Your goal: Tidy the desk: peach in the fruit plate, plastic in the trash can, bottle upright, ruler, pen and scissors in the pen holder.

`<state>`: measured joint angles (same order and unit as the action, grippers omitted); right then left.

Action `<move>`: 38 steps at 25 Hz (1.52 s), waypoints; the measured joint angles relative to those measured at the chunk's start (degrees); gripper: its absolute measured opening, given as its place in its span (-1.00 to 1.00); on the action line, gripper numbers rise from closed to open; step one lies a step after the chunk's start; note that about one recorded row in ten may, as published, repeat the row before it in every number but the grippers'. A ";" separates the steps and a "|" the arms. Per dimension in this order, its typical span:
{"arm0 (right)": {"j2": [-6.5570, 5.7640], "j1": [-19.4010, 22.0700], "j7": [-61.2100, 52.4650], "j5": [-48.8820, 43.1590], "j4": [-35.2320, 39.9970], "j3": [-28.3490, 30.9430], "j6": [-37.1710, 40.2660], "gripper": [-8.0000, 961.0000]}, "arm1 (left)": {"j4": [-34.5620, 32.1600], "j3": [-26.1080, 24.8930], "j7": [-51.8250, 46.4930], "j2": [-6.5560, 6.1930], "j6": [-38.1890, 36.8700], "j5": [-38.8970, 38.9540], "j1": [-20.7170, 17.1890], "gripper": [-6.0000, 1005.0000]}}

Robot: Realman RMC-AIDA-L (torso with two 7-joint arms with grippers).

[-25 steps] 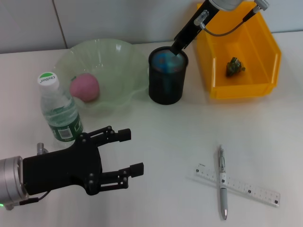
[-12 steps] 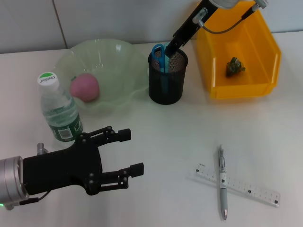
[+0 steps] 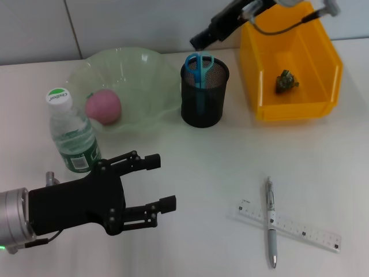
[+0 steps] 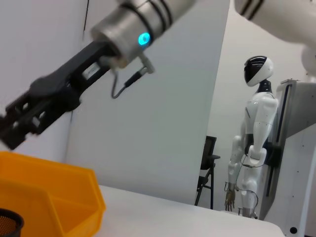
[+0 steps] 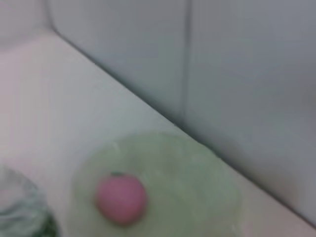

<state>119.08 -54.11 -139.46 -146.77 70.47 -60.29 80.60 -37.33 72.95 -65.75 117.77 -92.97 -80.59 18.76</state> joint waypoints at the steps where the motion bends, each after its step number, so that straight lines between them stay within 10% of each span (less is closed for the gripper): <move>1: 0.00 2.51 0.70 3.58 2.43 -0.08 0.61 0.42 | -0.01 -0.01 -0.01 -0.01 -0.01 0.02 0.05 0.62; 7: -0.69 21.26 12.17 32.80 10.56 1.56 2.73 0.42 | -0.03 0.00 -0.16 -0.20 -0.03 0.00 0.20 0.62; 17: -0.89 31.19 27.03 46.86 1.64 9.83 17.96 0.42 | 0.24 -1.25 -0.21 -0.75 0.14 -0.35 0.69 0.62; 29: -2.75 23.92 15.89 25.68 6.96 9.68 32.87 0.42 | 0.14 -1.52 -0.94 -1.09 -0.02 -5.19 0.75 0.62; 38: -0.33 15.72 11.49 8.17 6.12 0.18 33.81 0.41 | 0.51 -1.81 -0.86 -1.32 0.07 -7.16 0.25 0.62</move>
<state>118.75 -38.40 -127.98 -138.59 76.59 -60.12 114.41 -36.82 71.14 -66.61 116.45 -92.90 -87.75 19.01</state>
